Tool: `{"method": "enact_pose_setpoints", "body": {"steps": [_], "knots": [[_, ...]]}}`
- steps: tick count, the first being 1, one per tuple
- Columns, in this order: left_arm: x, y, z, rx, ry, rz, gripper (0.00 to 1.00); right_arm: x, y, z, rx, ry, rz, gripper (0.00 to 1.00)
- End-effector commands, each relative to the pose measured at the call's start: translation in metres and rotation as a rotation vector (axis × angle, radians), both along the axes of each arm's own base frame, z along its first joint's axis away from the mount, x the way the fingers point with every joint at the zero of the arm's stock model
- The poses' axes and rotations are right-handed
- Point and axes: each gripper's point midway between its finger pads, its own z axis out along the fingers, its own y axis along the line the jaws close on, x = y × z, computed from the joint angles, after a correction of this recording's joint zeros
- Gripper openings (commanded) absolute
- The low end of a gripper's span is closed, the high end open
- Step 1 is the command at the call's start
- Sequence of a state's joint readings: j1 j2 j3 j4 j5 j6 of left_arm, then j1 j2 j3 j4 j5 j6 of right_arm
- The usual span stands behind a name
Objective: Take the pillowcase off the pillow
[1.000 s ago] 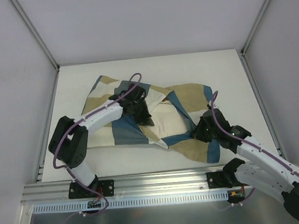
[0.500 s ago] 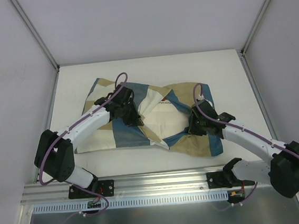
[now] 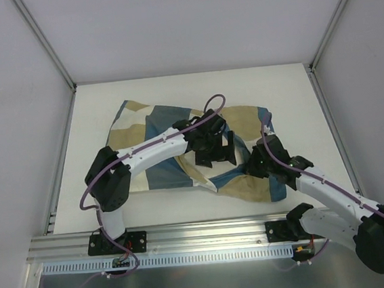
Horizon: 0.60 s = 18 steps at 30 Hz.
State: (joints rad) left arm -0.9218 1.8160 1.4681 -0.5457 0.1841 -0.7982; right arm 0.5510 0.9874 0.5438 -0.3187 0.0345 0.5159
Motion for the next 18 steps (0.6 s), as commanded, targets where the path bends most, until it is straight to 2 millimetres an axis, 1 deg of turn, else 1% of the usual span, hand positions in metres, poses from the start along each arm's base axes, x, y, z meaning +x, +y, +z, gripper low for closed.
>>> {"method": "enact_pose_setpoints", "body": {"steps": [1,2,4,5,7,8,10,11,13,14,15,16,17,18], "knots": [[0.009,0.009,-0.011,0.118,-0.046,0.013,0.99,-0.006,-0.007,-0.005,0.018,0.014,-0.023,0.01],[0.009,0.006,-0.019,0.137,-0.035,0.013,0.99,-0.007,-0.007,-0.005,0.025,0.013,-0.024,0.01],[0.010,0.006,-0.028,0.172,-0.041,0.030,0.99,-0.007,-0.008,-0.004,0.029,0.008,-0.030,0.01],[0.011,0.002,-0.036,0.188,-0.039,0.031,0.99,-0.007,-0.009,-0.004,0.029,0.008,-0.031,0.01],[0.013,-0.004,-0.047,0.207,-0.034,0.024,0.99,-0.010,-0.003,-0.002,0.060,0.019,-0.012,0.01],[0.014,-0.008,-0.062,0.230,-0.012,0.023,0.99,-0.011,-0.002,-0.001,0.065,0.020,-0.010,0.01],[0.014,-0.011,-0.081,0.248,0.033,0.022,0.99,-0.012,0.000,0.001,0.083,0.019,-0.012,0.01],[0.011,-0.014,-0.099,0.256,0.089,0.012,0.99,-0.012,0.000,0.002,0.090,0.018,-0.013,0.01],[0.007,-0.019,-0.114,0.258,0.138,0.002,0.79,-0.014,0.003,0.003,0.111,0.022,-0.011,0.01],[0.003,-0.022,-0.120,0.254,0.170,-0.006,0.66,-0.015,0.003,0.002,0.117,0.021,-0.011,0.01],[0.003,-0.022,-0.122,0.255,0.176,-0.003,0.29,-0.016,0.003,0.001,0.120,0.024,-0.009,0.01],[0.004,-0.022,-0.120,0.254,0.176,0.004,0.11,-0.019,0.001,-0.002,0.110,0.034,-0.012,0.01],[0.009,-0.018,-0.113,0.241,0.174,0.019,0.00,-0.022,0.000,-0.003,0.113,0.038,-0.016,0.01],[0.011,-0.016,-0.106,0.226,0.176,0.026,0.00,-0.023,-0.001,-0.003,0.114,0.036,-0.016,0.01]]}}
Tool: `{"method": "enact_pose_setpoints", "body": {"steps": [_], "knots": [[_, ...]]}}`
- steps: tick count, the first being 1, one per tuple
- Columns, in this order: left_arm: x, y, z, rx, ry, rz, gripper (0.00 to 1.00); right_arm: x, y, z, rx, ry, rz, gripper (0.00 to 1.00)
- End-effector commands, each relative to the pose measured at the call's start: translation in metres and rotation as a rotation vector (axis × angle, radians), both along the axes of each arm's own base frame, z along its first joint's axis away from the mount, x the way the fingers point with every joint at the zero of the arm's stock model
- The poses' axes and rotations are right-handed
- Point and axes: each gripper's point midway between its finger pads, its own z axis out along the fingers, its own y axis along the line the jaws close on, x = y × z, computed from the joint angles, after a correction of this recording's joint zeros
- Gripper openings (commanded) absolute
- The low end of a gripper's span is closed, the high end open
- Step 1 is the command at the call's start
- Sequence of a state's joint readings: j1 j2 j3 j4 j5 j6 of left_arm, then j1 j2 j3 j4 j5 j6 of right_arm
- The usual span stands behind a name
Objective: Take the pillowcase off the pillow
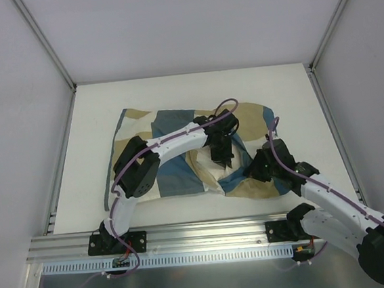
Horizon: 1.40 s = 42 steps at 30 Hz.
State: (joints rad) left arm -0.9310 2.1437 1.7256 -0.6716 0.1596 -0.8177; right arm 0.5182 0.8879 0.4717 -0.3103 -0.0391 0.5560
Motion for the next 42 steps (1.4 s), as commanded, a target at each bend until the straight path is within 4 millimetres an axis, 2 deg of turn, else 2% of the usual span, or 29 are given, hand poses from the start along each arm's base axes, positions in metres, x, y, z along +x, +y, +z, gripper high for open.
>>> {"method": "enact_pose_setpoints", "body": {"steps": [1,2,3,4,5,6,7,9,10,15,21,23,27,32,33,35,36,37,39,40,42], "knots": [[-0.004,0.013,-0.030,0.047,0.061,0.027,0.00,-0.011,-0.001,-0.003,0.025,0.027,-0.004,0.01],[-0.002,0.019,-0.012,0.025,0.038,0.043,0.00,-0.015,-0.005,-0.007,0.012,0.040,-0.006,0.01],[0.008,0.028,-0.004,0.019,0.018,0.075,0.00,-0.015,-0.008,-0.006,0.002,0.026,-0.016,0.01],[0.012,0.032,0.006,0.006,0.006,0.088,0.00,-0.019,-0.014,-0.009,-0.022,0.041,-0.021,0.01],[0.014,0.039,0.023,-0.020,-0.018,0.100,0.00,-0.021,-0.017,-0.009,-0.035,0.036,-0.026,0.01],[0.018,0.045,0.031,-0.030,-0.028,0.117,0.00,-0.022,-0.020,-0.011,-0.045,0.039,-0.032,0.01],[0.020,0.047,0.051,-0.069,-0.054,0.125,0.00,-0.023,-0.022,-0.011,-0.052,0.038,-0.035,0.01],[0.020,0.054,0.065,-0.095,-0.069,0.136,0.00,-0.018,-0.028,-0.009,-0.074,0.019,-0.057,0.01],[0.017,0.058,0.081,-0.127,-0.083,0.138,0.00,-0.017,-0.029,-0.007,-0.083,0.016,-0.060,0.01],[0.015,0.074,0.129,-0.254,-0.130,0.163,0.00,-0.009,-0.035,0.004,-0.140,-0.001,-0.054,0.01],[0.015,0.085,0.166,-0.416,-0.151,0.185,0.00,0.002,-0.030,0.009,-0.146,-0.004,-0.047,0.01],[0.015,0.087,0.166,-0.419,-0.157,0.176,0.00,0.004,-0.027,0.011,-0.137,-0.004,-0.042,0.01],[0.006,0.089,0.144,-0.363,-0.140,0.184,0.00,0.005,-0.024,0.019,-0.119,-0.023,-0.038,0.01],[-0.013,0.055,0.123,-0.299,-0.143,0.084,0.00,0.001,-0.039,0.017,-0.165,-0.034,-0.076,0.02],[-0.011,0.049,0.113,-0.272,-0.134,0.078,0.15,-0.001,-0.040,0.015,-0.171,-0.027,-0.079,0.08],[-0.012,0.045,0.101,-0.231,-0.135,0.060,0.30,-0.007,-0.047,0.012,-0.202,-0.008,-0.082,0.16],[-0.013,0.043,0.089,-0.196,-0.128,0.055,0.40,-0.008,-0.049,0.012,-0.209,-0.007,-0.082,0.23],[-0.014,0.044,0.084,-0.181,-0.125,0.054,0.64,-0.010,-0.052,0.012,-0.219,-0.006,-0.087,0.40],[-0.015,0.043,0.072,-0.154,-0.110,0.042,0.74,-0.015,-0.063,0.012,-0.258,-0.008,-0.101,0.58],[-0.014,0.042,0.068,-0.142,-0.115,0.033,0.88,-0.016,-0.066,0.012,-0.269,-0.009,-0.106,0.76],[-0.015,0.044,0.054,-0.097,-0.100,0.031,0.95,-0.018,-0.070,0.013,-0.292,-0.004,-0.110,0.85]]}}
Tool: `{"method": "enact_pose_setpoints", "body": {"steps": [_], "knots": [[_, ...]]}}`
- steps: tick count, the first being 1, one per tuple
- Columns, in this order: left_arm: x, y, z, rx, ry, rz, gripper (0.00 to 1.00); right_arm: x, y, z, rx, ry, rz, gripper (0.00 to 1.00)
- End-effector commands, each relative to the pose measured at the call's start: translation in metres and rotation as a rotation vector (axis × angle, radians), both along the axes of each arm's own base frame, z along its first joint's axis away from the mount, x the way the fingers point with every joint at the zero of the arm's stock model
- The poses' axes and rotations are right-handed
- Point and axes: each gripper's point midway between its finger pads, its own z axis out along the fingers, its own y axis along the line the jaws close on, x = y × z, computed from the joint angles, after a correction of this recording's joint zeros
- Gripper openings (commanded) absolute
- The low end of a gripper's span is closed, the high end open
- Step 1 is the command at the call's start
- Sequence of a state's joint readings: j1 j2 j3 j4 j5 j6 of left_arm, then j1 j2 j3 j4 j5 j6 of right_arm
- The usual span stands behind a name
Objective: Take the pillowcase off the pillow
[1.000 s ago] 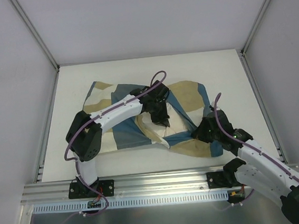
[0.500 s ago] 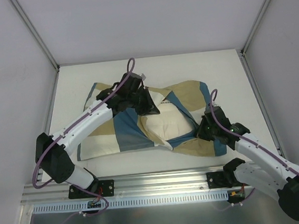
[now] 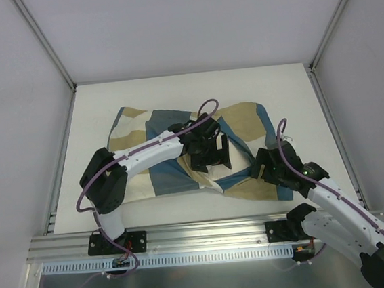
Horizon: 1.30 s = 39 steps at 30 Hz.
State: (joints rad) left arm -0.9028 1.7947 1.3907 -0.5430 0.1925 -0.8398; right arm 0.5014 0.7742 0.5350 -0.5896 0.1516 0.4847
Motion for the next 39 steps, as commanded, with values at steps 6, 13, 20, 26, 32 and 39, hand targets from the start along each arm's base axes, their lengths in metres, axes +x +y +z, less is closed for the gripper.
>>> {"method": "enact_pose_setpoints", "body": {"steps": [6,13,20,26,32,39], "knots": [[0.009,-0.003,-0.023,0.097,-0.024,-0.012,0.98,0.005,0.003,0.021,-0.009,-0.011,0.017,0.93],[0.017,0.002,-0.075,0.245,-0.018,0.039,0.52,0.024,0.022,0.040,-0.001,-0.041,0.064,0.95],[0.014,0.001,-0.077,0.231,0.024,0.065,0.00,0.039,0.024,0.016,-0.077,0.034,0.024,0.95],[0.022,0.025,-0.061,0.213,0.023,0.135,0.00,0.021,-0.006,-0.018,-0.159,0.111,-0.049,0.69],[0.030,0.062,-0.048,0.219,-0.002,0.213,0.00,0.013,-0.024,-0.027,-0.151,0.122,-0.090,0.29],[0.034,0.084,-0.036,0.199,-0.019,0.250,0.00,0.011,-0.018,-0.033,-0.115,0.126,-0.073,0.01]]}}
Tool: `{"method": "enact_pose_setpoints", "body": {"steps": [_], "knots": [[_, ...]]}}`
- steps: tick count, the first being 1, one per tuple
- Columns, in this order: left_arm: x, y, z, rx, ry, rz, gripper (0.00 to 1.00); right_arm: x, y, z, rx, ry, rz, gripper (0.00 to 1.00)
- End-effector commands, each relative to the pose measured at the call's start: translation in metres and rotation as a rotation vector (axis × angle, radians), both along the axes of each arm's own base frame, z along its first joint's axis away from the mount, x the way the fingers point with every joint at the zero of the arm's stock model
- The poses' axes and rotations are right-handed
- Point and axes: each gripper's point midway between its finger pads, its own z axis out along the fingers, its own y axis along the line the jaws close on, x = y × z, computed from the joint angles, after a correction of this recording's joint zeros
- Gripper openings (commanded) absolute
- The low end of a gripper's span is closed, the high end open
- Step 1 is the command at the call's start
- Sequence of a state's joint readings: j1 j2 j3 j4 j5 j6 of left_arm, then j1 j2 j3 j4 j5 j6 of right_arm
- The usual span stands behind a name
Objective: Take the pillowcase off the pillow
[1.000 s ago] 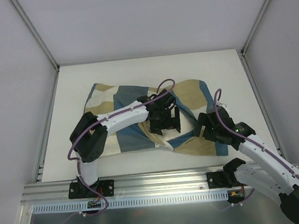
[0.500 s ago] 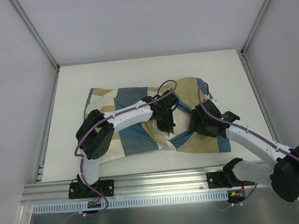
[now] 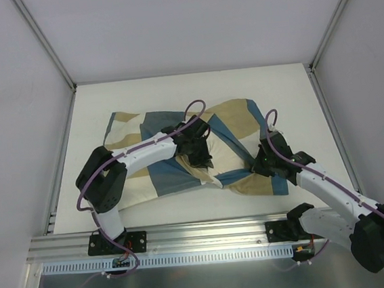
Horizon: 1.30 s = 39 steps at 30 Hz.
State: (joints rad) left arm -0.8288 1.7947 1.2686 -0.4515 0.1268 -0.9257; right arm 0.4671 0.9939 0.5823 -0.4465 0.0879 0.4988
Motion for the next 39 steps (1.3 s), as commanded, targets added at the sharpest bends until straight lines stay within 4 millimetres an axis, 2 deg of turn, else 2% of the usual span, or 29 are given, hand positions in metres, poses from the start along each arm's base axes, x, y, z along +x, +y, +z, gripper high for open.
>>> {"method": "enact_pose_setpoints", "body": {"steps": [1,8,11,12,14,15,17,18,21,24,26,27,28,30,34,35,38,39], "knots": [[0.006,0.054,0.002,0.146,-0.024,0.060,0.00,-0.019,-0.038,-0.026,-0.155,0.079,-0.061,0.01],[0.004,0.039,0.037,0.026,-0.060,-0.001,0.00,-0.010,-0.040,-0.027,-0.181,0.062,-0.074,0.01],[-0.002,0.034,0.058,-0.047,-0.066,-0.013,0.00,-0.006,-0.039,-0.029,-0.188,0.067,-0.070,0.01],[-0.007,0.031,0.072,-0.094,-0.069,-0.028,0.00,-0.002,-0.035,-0.029,-0.171,0.058,-0.065,0.01],[-0.011,0.026,0.085,-0.150,-0.080,-0.042,0.00,-0.001,-0.029,-0.034,-0.144,0.058,-0.060,0.01],[-0.015,0.024,0.096,-0.186,-0.087,-0.054,0.00,0.006,-0.018,-0.033,-0.090,0.034,-0.044,0.01],[-0.016,0.022,0.104,-0.216,-0.094,-0.063,0.00,0.014,-0.005,-0.032,-0.028,-0.003,-0.032,0.01],[-0.017,0.020,0.110,-0.234,-0.097,-0.069,0.00,0.012,-0.003,-0.035,-0.015,0.011,-0.029,0.01],[-0.017,0.017,0.111,-0.252,-0.089,-0.072,0.00,0.014,0.000,-0.033,-0.015,-0.004,-0.015,0.01],[-0.016,0.014,0.104,-0.248,-0.071,-0.069,0.00,0.011,0.003,-0.027,0.008,-0.032,0.014,0.01],[-0.015,0.011,0.096,-0.238,-0.050,-0.061,0.00,0.007,0.007,-0.024,0.032,-0.036,0.030,0.29],[-0.014,0.010,0.094,-0.231,-0.050,-0.061,0.00,0.003,0.007,-0.022,0.043,-0.039,0.034,0.58],[-0.016,0.007,0.092,-0.219,-0.054,-0.065,0.00,0.000,0.006,-0.022,0.047,-0.035,0.033,0.70],[-0.015,-0.002,0.089,-0.198,-0.073,-0.081,0.00,-0.009,0.004,-0.024,0.049,-0.010,0.030,0.79],[-0.024,-0.026,0.079,-0.160,-0.066,-0.143,0.00,-0.021,0.000,-0.028,0.071,0.002,0.003,0.77],[-0.025,-0.034,0.075,-0.139,-0.076,-0.156,0.04,-0.022,0.000,-0.029,0.076,0.002,-0.001,0.76],[-0.030,-0.048,0.072,-0.096,-0.097,-0.190,0.32,-0.023,0.002,-0.031,0.088,0.010,-0.002,0.68],[-0.028,-0.049,0.071,-0.074,-0.113,-0.189,0.44,-0.024,0.002,-0.033,0.083,0.018,-0.002,0.61]]}}
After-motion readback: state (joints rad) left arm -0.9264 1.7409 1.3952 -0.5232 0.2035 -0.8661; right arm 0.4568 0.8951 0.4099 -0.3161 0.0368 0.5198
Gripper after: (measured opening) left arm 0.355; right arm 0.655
